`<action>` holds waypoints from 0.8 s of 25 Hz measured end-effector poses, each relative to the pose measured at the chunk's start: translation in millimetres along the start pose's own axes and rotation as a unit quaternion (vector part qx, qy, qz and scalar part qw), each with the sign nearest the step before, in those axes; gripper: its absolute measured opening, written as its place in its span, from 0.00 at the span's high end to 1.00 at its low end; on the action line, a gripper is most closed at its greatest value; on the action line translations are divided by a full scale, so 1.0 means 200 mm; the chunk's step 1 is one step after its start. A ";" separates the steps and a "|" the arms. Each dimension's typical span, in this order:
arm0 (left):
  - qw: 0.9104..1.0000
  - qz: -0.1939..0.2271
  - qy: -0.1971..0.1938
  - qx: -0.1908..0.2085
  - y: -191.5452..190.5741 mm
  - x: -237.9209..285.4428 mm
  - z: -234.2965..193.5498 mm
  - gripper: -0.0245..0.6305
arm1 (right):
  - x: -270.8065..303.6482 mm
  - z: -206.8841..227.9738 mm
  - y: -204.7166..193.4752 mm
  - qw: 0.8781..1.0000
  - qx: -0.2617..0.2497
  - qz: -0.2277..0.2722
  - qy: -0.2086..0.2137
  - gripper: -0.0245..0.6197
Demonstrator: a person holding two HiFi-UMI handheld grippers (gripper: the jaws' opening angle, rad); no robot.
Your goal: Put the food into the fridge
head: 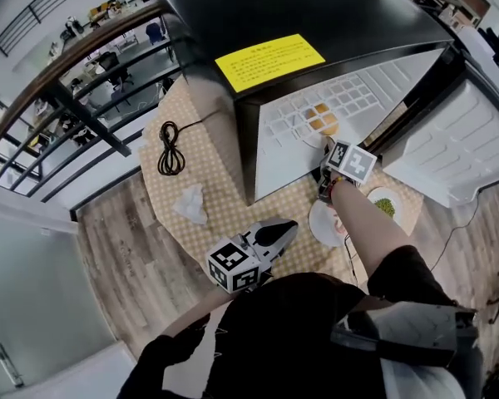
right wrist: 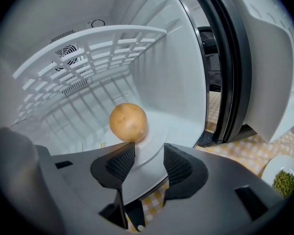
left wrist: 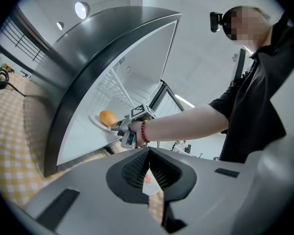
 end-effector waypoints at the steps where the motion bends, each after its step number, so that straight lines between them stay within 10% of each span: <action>1: 1.000 0.000 0.004 0.002 -0.01 0.00 0.01 0.94 | 0.00 0.00 0.00 1.000 -0.001 0.002 0.006 0.69; 10: 0.997 0.041 0.059 0.012 0.01 0.04 0.14 0.94 | -0.17 0.07 0.00 0.990 0.075 0.026 0.113 0.68; 16: 0.994 0.070 0.082 0.032 0.05 0.17 0.30 0.94 | -0.52 0.18 0.05 0.977 0.008 0.041 0.207 0.68; 20: 0.994 0.066 0.076 0.038 -0.04 0.32 0.51 0.94 | -0.85 0.32 0.03 0.962 -0.038 0.075 0.261 0.88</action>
Point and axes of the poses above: the fingertips, and each gripper's own axes: x forward along the fingers, z to its right, y out of its top, the point moved 5 cm from there along -x, backward along the fingers, and after that the axes turned 8 degrees about -x, right-handed, at the moved point
